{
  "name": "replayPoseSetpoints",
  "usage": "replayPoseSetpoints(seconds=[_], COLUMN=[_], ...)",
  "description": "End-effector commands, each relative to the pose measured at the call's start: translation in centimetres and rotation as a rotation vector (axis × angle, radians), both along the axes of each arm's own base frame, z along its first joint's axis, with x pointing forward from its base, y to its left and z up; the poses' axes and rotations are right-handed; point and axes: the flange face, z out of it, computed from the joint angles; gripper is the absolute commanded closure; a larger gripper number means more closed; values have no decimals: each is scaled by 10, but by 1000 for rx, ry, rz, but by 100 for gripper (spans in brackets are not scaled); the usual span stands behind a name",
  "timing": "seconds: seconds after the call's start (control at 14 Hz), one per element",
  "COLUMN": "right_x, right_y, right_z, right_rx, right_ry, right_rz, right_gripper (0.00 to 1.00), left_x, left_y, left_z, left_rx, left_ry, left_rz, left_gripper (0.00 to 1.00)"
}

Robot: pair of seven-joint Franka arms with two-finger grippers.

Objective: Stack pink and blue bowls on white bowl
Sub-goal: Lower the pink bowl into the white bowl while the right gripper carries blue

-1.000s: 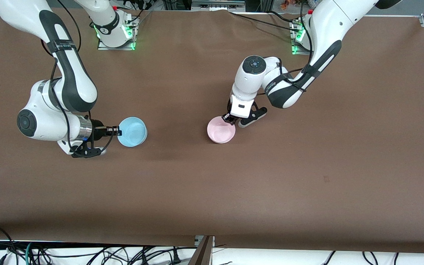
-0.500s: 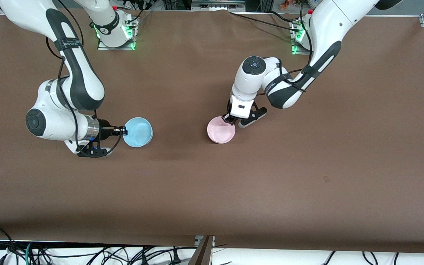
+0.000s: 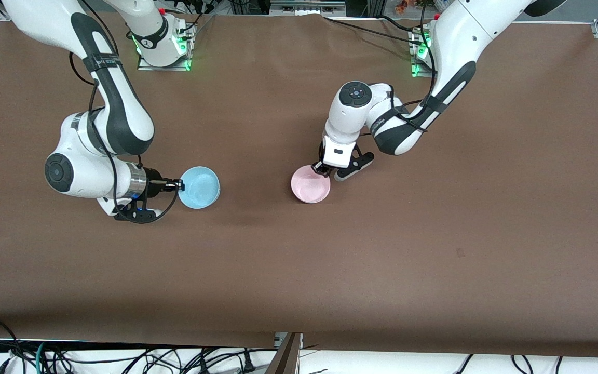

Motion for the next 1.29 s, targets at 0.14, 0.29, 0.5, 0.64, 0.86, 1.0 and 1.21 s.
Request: replayPoseSetpoints(seconds=[0.14, 0.29, 0.5, 0.64, 0.86, 1.0, 1.21], right_x=[4, 0, -3, -1, -2, -7, -9], right_y=[39, 58, 86, 109, 141, 170, 213], right_z=[-1, -4, -3, 4, 8, 7, 3], right_rx=[-4, -16, -24, -26, -33, -26, -18], right_ry=[-33, -26, -28, -25, -13, -27, -29], right_rz=[-74, -111, -154, -199, -271, -280, -334], right_gripper=[100, 100, 100, 100, 100, 100, 100], left_x=[7, 7, 11, 15, 30, 35, 39], left_y=[-16, -16, -16, -15, -10, -8, -3], left_z=[-11, -11, -7, -3, 13, 30, 59], left_rx=[7, 7, 1, 0, -6, 15, 77], left_ry=[-42, -42, -51, -57, -79, -92, -101], left_rz=[20, 20, 24, 28, 51, 66, 89], left_gripper=[100, 100, 59, 34, 32, 32, 32])
